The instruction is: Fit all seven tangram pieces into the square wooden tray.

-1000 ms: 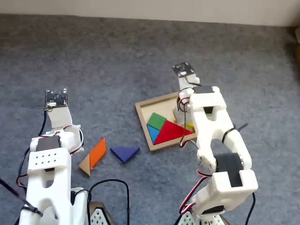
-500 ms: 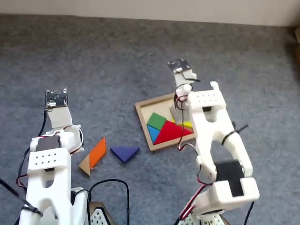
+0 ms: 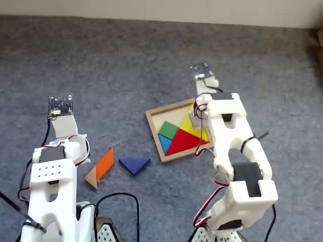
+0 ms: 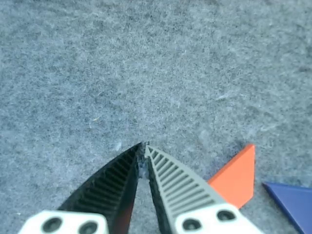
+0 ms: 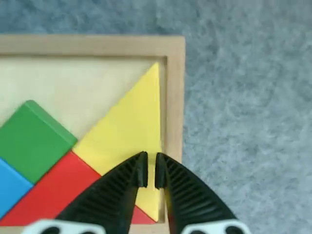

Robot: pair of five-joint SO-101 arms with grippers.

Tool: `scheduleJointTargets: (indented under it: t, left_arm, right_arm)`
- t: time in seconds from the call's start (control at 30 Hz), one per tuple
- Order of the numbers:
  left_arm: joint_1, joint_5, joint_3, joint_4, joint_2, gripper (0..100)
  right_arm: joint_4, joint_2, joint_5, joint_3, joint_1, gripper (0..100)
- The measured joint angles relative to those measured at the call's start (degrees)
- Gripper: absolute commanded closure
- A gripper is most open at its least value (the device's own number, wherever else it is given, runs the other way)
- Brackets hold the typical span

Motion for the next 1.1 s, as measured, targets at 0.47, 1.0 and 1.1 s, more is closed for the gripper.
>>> scheduleJointTargets:
  t: [0.47,1.0,1.1]
  left_arm:
    - [0.0,0.0,0.0,0.0,0.0,100]
    - [0.0,0.0,0.0,0.0,0.0,100]
    - [0.0,0.0,0.0,0.0,0.0,100]
  right_arm:
    - [5.54,-0.09,0.0,0.0,0.79,95.5]
    - [15.47,-7.38,8.26,0.09,5.36,99.5]
    - [14.77,-12.22,8.26,0.09,5.19,99.5]
